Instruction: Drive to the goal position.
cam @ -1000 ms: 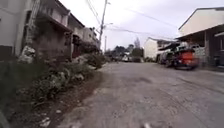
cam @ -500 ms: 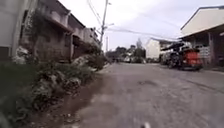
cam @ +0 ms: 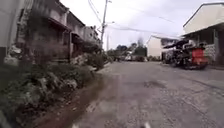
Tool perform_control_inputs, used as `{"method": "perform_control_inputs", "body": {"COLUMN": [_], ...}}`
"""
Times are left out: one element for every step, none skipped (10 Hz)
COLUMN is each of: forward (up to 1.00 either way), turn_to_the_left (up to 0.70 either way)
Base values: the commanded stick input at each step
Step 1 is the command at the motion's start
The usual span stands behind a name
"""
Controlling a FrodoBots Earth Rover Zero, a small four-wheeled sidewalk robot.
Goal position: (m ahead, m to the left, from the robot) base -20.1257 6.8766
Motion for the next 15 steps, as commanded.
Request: {"method": "perform_control_inputs", "body": {"forward": [0.70, 0.70, 0.70, 0.70, 0.70, 0.70, 0.70, 0.70, 0.70, 0.70, 0.70, 0.70, 0.70, 0.70, 0.70], "turn_to_the_left": [0.00, 0.00, 0.00, 0.00, -0.16, -0.35, -0.16, 0.00, 0.00, 0.00, 0.00, 0.00, 0.00, 0.00, 0.00]}}
